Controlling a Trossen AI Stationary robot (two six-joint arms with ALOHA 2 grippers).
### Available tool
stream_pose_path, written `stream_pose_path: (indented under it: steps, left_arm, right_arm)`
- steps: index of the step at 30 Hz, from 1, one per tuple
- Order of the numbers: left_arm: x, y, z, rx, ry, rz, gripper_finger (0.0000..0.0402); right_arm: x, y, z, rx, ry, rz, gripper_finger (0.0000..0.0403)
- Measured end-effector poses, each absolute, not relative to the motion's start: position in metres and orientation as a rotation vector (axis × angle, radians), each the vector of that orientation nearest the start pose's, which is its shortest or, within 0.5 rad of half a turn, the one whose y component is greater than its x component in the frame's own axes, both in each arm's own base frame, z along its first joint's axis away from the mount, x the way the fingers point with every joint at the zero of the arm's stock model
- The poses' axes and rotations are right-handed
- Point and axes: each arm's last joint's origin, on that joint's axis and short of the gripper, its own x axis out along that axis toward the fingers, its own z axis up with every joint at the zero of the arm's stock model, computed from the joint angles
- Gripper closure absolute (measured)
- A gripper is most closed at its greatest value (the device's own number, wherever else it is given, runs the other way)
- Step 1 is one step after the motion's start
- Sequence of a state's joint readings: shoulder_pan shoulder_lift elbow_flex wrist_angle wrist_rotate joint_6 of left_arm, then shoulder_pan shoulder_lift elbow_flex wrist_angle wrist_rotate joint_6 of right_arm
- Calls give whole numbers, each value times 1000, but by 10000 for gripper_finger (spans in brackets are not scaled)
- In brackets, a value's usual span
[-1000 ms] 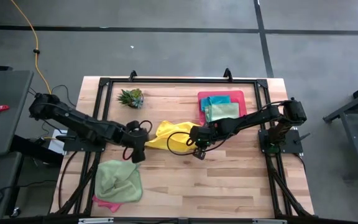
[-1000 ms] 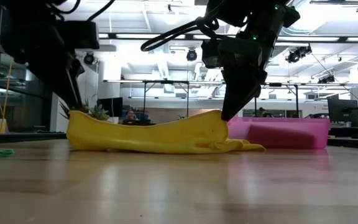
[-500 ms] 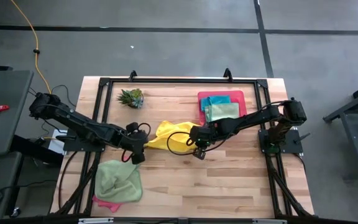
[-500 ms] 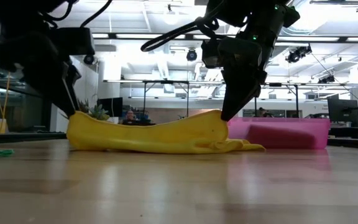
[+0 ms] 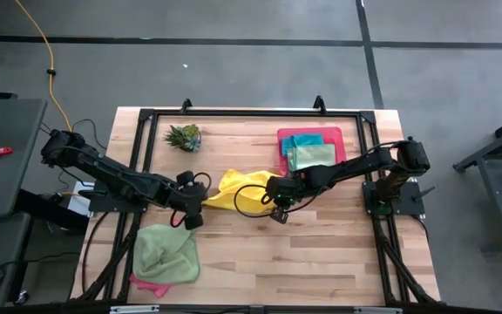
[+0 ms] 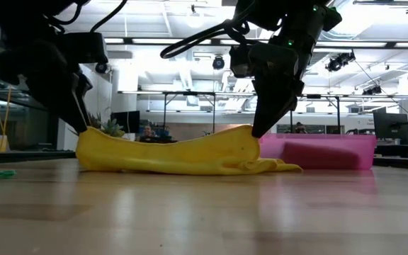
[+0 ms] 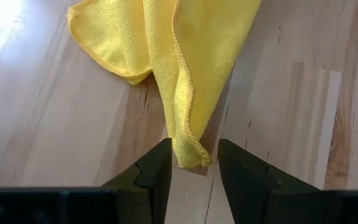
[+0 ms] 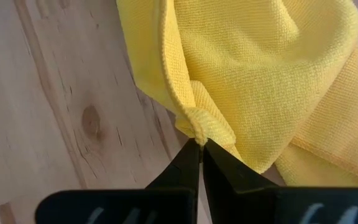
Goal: Fold microfiber towels
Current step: Fold the yellow microfiber cloth
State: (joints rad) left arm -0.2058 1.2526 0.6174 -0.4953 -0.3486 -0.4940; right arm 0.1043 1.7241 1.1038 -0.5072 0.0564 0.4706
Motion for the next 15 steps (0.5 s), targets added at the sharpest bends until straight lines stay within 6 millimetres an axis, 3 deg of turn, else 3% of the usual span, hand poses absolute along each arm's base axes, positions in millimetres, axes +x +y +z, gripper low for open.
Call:
stream_pose_path:
  steps: [15]
  left_arm:
    - [209,-33,168,-79,1030,406,297]
  right_arm:
    - [334,33,183,331,1109,-223,403]
